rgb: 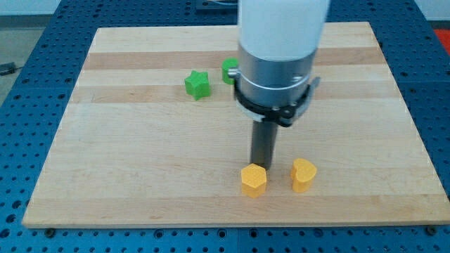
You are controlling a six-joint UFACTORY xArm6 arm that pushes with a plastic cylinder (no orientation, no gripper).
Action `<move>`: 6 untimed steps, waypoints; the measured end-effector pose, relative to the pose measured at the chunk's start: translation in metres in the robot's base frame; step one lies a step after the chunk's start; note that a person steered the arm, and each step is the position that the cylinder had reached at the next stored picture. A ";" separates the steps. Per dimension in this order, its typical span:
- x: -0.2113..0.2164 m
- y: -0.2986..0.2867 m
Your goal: Move the yellow hexagon into the yellow heart
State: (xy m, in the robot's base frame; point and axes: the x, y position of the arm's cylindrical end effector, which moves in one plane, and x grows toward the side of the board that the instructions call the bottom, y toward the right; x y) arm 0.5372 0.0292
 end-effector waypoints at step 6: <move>0.037 -0.018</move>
